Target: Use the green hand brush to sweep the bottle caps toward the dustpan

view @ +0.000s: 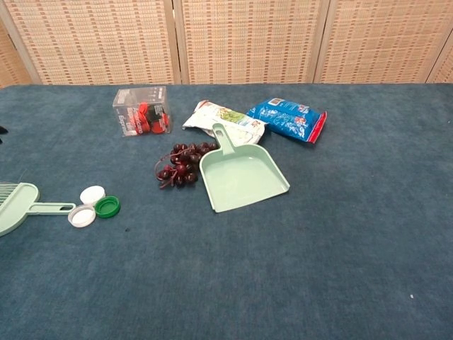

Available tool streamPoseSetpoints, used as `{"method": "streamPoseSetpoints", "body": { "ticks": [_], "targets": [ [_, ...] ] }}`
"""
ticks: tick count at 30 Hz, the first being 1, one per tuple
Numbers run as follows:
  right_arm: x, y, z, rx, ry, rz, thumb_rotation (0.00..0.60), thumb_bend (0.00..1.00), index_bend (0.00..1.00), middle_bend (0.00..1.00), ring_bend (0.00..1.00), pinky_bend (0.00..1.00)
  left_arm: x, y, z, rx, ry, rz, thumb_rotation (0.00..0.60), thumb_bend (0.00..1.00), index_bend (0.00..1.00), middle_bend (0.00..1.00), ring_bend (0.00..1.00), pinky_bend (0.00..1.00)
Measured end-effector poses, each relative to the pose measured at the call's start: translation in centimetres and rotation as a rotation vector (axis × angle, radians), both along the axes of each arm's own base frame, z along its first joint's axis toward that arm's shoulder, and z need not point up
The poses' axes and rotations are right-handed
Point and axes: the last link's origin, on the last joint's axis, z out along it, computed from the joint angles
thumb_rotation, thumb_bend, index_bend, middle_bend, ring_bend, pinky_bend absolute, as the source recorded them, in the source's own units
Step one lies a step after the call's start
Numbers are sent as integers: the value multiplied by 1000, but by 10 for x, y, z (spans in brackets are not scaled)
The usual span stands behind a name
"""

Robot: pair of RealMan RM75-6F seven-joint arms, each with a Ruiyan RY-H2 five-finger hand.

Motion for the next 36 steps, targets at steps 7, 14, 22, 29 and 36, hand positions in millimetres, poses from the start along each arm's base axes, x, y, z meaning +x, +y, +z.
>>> {"method": "streamPoseSetpoints", "body": {
  "ticks": [7, 14, 22, 29, 36],
  "targets": [
    [1, 6, 10, -12, -34, 8, 600, 243, 0, 0, 0, 0, 4, 23, -30, -32, 55, 68, 600, 382, 203, 270, 675, 760],
    [1, 6, 10, -2, -35, 3, 600, 243, 0, 0, 0, 0, 0, 39, -52, -67, 81, 151, 600, 355, 208, 269, 675, 762],
    [0, 5, 6, 22, -26, -9, 600, 243, 0, 0, 0, 0, -1, 49, -69, -69, 116, 164, 600, 342, 222, 282, 675, 767],
    [0, 6, 8, 24, -30, -12, 600, 243, 0, 0, 0, 0, -6, 55, -83, -48, 190, 140, 600, 339, 290, 321, 679, 774],
    [1, 6, 8, 31, -33, -14, 600, 243, 0, 0, 0, 0, -10, 60, -99, -22, 250, 111, 600, 342, 330, 349, 682, 775]
  ]
}}
